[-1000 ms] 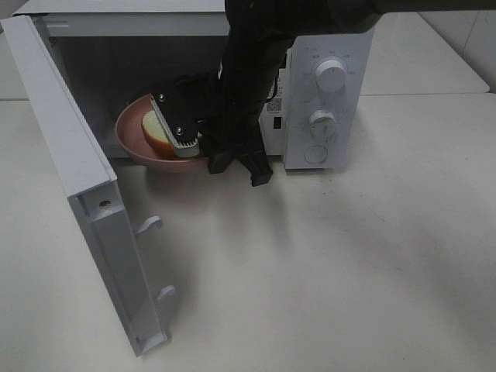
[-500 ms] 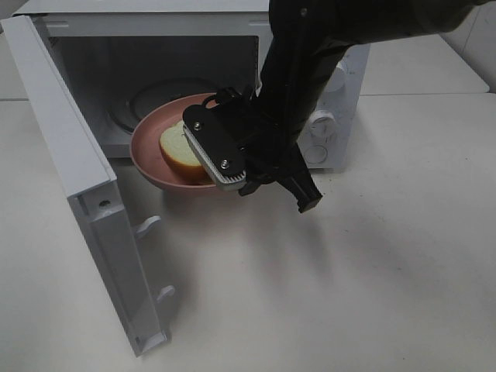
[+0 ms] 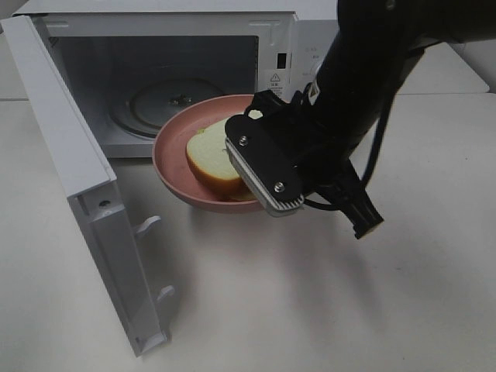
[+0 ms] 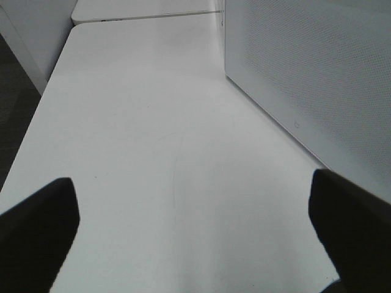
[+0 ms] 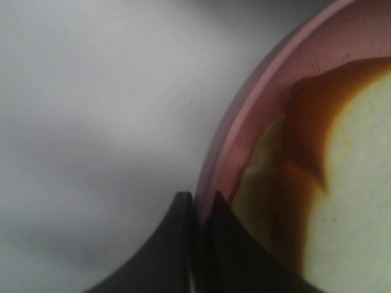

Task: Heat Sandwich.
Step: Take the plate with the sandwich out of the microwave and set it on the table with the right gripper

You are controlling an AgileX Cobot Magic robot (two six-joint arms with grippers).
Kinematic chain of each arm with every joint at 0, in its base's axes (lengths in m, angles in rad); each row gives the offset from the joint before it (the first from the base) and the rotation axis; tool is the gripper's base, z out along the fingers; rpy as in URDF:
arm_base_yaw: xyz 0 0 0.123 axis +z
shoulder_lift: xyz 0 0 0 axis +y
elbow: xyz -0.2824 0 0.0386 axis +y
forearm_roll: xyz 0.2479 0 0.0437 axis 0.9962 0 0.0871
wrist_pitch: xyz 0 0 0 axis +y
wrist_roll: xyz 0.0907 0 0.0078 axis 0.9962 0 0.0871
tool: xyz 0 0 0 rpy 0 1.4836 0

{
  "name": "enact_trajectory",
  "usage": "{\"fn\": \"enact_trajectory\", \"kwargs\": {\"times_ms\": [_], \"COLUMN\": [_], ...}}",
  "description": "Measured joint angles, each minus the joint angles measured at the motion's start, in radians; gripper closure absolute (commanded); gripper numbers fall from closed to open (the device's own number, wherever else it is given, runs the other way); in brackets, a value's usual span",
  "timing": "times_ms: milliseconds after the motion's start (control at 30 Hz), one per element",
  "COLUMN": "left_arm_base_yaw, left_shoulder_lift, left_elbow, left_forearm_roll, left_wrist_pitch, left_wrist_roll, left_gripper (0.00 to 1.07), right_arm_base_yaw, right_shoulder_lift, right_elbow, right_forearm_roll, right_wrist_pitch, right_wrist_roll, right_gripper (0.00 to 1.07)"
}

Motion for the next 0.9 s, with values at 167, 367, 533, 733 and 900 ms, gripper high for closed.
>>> {"fn": "enact_trajectory", "kwargs": {"times_ms": [167, 367, 533, 733, 900], "left_arm_base_yaw": [0.000, 0.000, 0.000, 0.000, 0.000], "left_shoulder_lift": [0.000, 0.000, 0.000, 0.000, 0.000], "left_elbow": [0.000, 0.000, 0.000, 0.000, 0.000], "left_forearm_roll": [0.000, 0.000, 0.000, 0.000, 0.000], "left_wrist_pitch": [0.000, 0.000, 0.000, 0.000, 0.000], "left_wrist_roll": [0.000, 0.000, 0.000, 0.000, 0.000], "left_gripper": [0.09, 0.09, 0.09, 0.09, 0.09], "right_arm_base_yaw": [0.000, 0.000, 0.000, 0.000, 0.000], "right_shoulder_lift": [-0.104, -0.207, -0.288, -0.358, -0.436], "right_elbow": [0.103, 0.209, 0.279, 0.344, 0.409], "right_forearm_roll": [0.000, -0.001, -0.005, -0.010, -0.058], "right_wrist_pitch": [0.002, 0.004, 0.033, 0.050, 0.055], "right_wrist_roll": [0.022, 0.058, 0.095, 0.148, 0.249], "right_gripper": [1.07, 1.07, 1.07, 1.07, 1.07]}}
